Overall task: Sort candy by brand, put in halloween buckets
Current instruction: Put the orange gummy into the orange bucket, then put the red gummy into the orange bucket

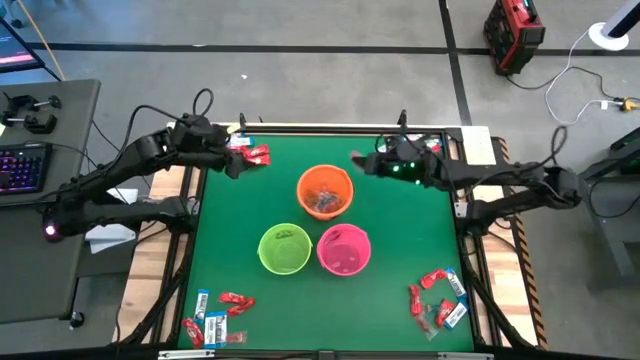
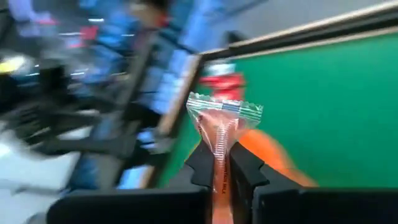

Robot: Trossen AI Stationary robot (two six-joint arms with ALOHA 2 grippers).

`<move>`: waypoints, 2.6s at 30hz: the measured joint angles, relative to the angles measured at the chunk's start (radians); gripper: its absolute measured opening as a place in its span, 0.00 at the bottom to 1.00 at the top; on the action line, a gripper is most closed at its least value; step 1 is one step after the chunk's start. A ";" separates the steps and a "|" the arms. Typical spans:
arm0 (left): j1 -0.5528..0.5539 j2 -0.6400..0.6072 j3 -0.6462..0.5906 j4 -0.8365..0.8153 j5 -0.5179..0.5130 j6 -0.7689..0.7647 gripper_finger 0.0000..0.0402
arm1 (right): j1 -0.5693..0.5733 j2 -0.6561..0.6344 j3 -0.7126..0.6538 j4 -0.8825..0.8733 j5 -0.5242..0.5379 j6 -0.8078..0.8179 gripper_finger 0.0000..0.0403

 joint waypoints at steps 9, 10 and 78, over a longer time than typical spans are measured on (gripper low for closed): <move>-0.299 0.004 -0.018 0.260 -0.022 -0.329 0.63 | 0.118 0.136 0.000 0.129 -0.082 -0.087 0.07; -0.336 0.006 -0.020 0.303 -0.033 -0.355 0.63 | 0.116 0.142 0.003 0.119 -0.095 -0.108 0.10; -1.478 1.038 0.190 0.236 -0.188 -0.540 0.53 | -0.024 0.151 0.452 -0.689 -0.104 -0.719 0.70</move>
